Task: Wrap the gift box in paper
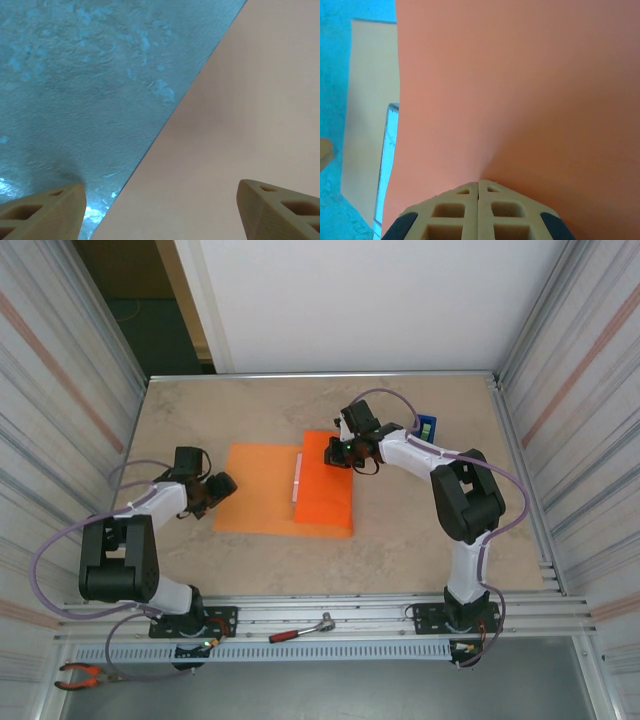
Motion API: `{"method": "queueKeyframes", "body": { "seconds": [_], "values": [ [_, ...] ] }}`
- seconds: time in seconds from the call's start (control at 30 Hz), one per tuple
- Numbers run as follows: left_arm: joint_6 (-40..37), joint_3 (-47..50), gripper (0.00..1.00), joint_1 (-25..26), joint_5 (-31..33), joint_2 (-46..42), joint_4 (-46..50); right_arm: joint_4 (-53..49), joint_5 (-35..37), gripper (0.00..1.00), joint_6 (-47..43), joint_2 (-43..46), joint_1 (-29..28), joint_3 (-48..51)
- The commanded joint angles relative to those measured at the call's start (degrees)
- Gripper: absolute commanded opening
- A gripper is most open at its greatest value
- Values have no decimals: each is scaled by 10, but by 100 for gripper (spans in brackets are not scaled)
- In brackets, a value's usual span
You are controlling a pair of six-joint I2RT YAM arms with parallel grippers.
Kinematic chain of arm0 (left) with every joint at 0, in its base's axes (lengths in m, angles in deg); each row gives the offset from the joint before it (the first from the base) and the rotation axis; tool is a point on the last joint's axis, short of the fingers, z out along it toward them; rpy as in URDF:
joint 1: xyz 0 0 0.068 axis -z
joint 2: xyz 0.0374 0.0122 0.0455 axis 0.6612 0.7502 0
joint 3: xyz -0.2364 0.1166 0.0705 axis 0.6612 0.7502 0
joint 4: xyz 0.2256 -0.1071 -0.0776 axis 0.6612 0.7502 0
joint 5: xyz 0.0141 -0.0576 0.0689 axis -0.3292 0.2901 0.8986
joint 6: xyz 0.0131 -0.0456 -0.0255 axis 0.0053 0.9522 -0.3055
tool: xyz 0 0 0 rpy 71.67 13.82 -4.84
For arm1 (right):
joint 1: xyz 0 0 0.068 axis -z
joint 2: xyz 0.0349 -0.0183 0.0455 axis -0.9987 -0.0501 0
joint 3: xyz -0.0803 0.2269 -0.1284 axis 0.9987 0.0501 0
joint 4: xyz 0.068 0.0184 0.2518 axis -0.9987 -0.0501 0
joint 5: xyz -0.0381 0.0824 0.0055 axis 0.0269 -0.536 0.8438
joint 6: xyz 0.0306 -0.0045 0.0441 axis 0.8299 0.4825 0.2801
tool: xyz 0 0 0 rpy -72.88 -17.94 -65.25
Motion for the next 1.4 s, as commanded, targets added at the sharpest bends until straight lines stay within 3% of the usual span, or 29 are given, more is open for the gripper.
{"method": "queueKeyframes", "body": {
  "seconds": [0.0,0.13,0.43,0.63,0.83,1.13,1.37],
  "values": [
    [0,8,79,-2,-14,15,-10,-44,14,0,-13,-28,-4,28],
    [-9,9,78,6,-71,40,-32,-43,14,0,-11,-28,-3,28],
    [-2,16,78,95,-77,18,-78,-41,11,0,-9,-32,-3,23],
    [-36,-13,79,108,-99,59,-122,-41,10,0,-8,-32,-3,23],
    [-100,-71,80,96,-107,88,-131,-41,10,0,-8,-32,-3,24],
    [-152,-160,80,33,-198,129,-89,-42,12,0,-8,-34,-3,24],
    [-141,-135,67,-3,-241,108,-67,-42,12,0,-8,-32,-2,26]
  ]
}}
